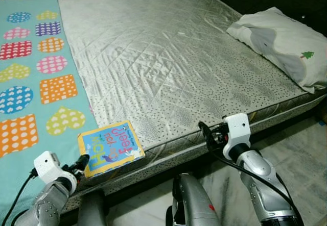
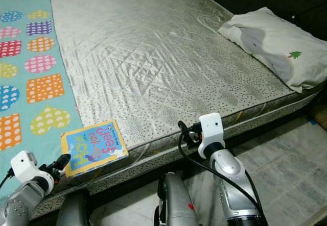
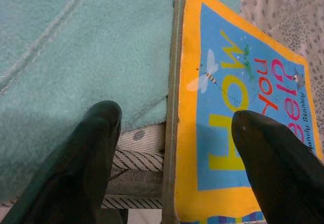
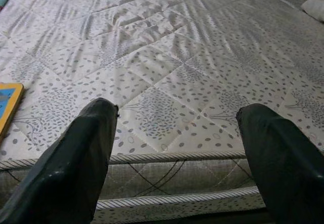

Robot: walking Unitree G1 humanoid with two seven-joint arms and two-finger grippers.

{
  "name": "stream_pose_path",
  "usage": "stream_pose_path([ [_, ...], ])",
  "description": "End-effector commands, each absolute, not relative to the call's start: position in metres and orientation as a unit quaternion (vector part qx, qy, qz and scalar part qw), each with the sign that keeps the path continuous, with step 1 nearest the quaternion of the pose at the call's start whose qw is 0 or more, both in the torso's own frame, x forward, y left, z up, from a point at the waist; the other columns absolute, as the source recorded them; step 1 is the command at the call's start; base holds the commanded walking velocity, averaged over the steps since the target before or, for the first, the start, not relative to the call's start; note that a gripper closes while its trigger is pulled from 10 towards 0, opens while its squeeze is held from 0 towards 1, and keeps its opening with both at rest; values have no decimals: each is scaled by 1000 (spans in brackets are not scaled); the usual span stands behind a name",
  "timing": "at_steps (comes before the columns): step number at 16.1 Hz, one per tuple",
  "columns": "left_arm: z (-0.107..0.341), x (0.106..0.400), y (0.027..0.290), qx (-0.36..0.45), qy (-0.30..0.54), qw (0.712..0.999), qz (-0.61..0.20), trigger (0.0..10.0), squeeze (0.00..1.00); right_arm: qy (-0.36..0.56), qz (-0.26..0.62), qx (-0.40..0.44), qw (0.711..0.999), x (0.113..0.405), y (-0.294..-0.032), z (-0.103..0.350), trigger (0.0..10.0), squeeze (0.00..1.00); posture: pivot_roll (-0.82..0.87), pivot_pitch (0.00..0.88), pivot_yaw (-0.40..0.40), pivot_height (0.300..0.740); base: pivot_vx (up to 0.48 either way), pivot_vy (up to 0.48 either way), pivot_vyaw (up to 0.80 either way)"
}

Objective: Clean up the room

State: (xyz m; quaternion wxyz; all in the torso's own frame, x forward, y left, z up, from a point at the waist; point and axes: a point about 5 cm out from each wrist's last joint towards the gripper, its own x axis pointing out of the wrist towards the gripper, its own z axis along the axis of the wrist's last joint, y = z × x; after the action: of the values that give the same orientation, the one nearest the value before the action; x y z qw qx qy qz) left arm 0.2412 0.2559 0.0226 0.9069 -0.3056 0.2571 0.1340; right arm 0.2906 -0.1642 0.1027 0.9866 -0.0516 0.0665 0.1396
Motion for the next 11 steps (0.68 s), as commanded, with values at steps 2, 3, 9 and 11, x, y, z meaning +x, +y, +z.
stream_pose_path([
  [2, 11, 247, 251, -342, 277, 891, 108, 10000, 0, 63, 128, -57, 988, 292, -171, 107, 10000, 0, -131, 136, -79, 570, 0, 0, 0],
  [3, 10, 249, 250, -350, 278, 889, 98, 10000, 0, 60, 134, -58, 987, 292, -170, 109, 10000, 0, -143, 136, -85, 570, 0, 0, 0],
  [9, 2, 258, 245, -416, 275, 866, 37, 10000, 0, 48, 170, -64, 982, 290, -173, 124, 10000, 0, -160, 137, -87, 570, 0, 0, 0],
  [11, 1, 257, 246, -444, 256, 859, 19, 8431, 0, 48, 185, -55, 980, 290, -169, 127, 10000, 0, -162, 135, -87, 570, 0, 0, 0],
])
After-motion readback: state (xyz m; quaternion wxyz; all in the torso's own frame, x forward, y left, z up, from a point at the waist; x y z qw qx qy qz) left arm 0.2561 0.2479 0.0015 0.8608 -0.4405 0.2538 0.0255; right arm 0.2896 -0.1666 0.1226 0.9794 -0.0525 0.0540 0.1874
